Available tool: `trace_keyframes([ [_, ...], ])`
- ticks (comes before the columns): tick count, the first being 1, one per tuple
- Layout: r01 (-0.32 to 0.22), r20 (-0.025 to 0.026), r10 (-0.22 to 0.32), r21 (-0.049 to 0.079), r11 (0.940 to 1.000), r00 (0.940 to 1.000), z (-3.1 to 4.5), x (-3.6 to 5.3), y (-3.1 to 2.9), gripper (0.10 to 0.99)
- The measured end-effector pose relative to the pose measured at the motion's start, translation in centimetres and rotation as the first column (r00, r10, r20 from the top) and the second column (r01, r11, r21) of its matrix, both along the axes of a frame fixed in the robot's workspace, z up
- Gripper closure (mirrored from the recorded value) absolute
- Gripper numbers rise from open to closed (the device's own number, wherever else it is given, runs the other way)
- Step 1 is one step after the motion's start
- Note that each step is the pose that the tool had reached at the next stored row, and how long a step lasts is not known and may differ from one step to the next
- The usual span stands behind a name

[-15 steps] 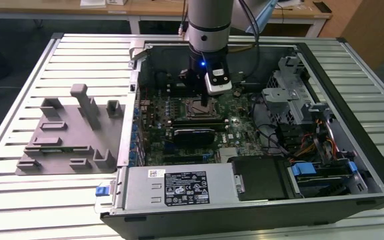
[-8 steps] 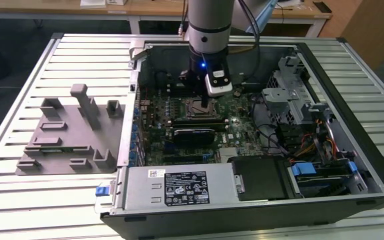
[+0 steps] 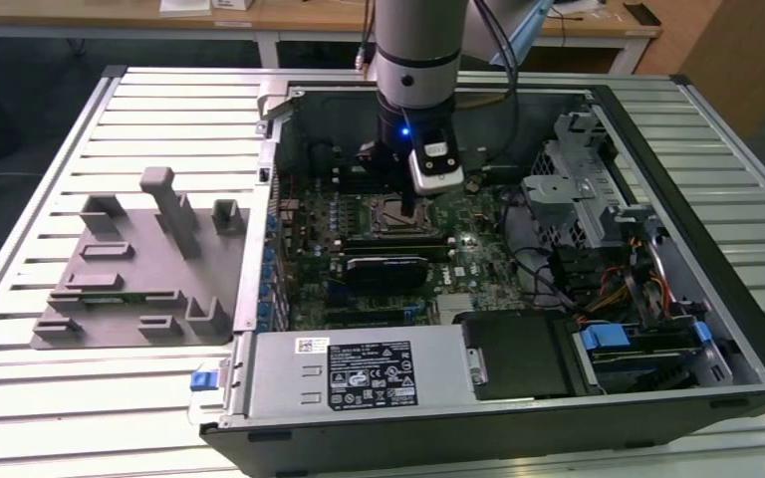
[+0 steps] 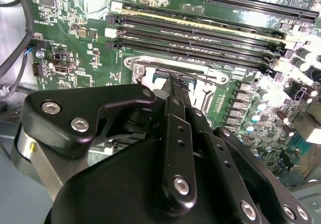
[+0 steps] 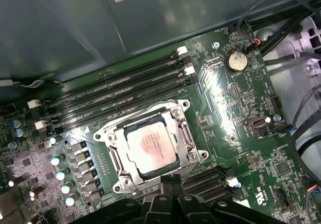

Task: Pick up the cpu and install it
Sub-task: 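Install the second cpu locking lever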

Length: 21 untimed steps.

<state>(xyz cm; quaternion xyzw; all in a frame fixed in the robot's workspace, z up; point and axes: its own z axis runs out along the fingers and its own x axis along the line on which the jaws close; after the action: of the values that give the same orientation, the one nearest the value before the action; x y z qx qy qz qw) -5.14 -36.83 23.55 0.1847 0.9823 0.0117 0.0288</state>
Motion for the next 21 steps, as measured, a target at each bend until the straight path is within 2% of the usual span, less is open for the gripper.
trace_keyframes([
  [12,0.0,0.0,0.0,0.0,1.0,1.0,0.0,-0.04,-0.78,0.98],
  [21,0.0,0.0,0.0,0.0,1.0,1.0,-0.04,-0.66,-1.26,0.98],
])
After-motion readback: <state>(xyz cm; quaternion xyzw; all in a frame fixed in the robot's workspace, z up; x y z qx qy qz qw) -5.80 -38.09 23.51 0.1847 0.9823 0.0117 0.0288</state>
